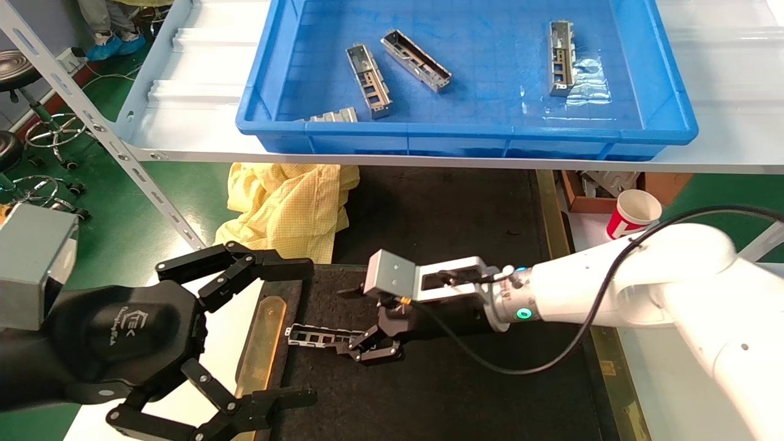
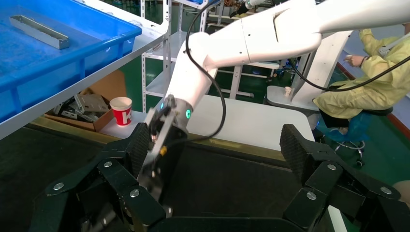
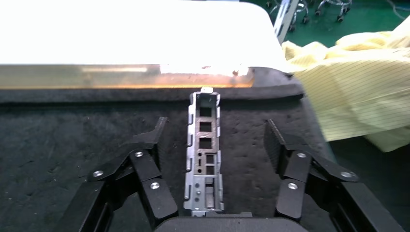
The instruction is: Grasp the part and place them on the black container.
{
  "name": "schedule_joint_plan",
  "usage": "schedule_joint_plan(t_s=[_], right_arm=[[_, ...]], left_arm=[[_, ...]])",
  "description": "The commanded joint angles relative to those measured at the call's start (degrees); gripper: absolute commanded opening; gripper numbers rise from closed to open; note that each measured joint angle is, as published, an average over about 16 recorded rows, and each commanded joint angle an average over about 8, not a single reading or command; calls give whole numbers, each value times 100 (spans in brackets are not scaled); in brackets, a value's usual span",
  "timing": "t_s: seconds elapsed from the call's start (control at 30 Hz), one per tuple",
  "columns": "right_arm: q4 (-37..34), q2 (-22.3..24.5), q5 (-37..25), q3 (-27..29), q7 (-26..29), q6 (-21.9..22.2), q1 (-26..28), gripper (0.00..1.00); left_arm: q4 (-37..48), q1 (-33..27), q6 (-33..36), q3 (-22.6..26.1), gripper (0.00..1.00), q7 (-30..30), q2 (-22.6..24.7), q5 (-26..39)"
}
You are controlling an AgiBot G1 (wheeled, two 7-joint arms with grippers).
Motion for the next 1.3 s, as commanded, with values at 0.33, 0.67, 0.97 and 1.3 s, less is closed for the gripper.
schedule_joint_plan(t_s=[0.33,0.67,0.97,1.3], right_arm=[[-51,20,63,11,-18,-101,52,100],[436,369,126,420,232,-208,-214,100],[1281,999,259,1150,672,-439,-663,100],[2218,1698,405,1959,1159,-695,-1162,100]], left_arm=[[1,0,-1,0,100,0,0,-1],[2,0,0,0,100,1,0,-1],[2,-1,0,1,100,1,0,-1],[2,-1,0,1,100,1,0,-1]])
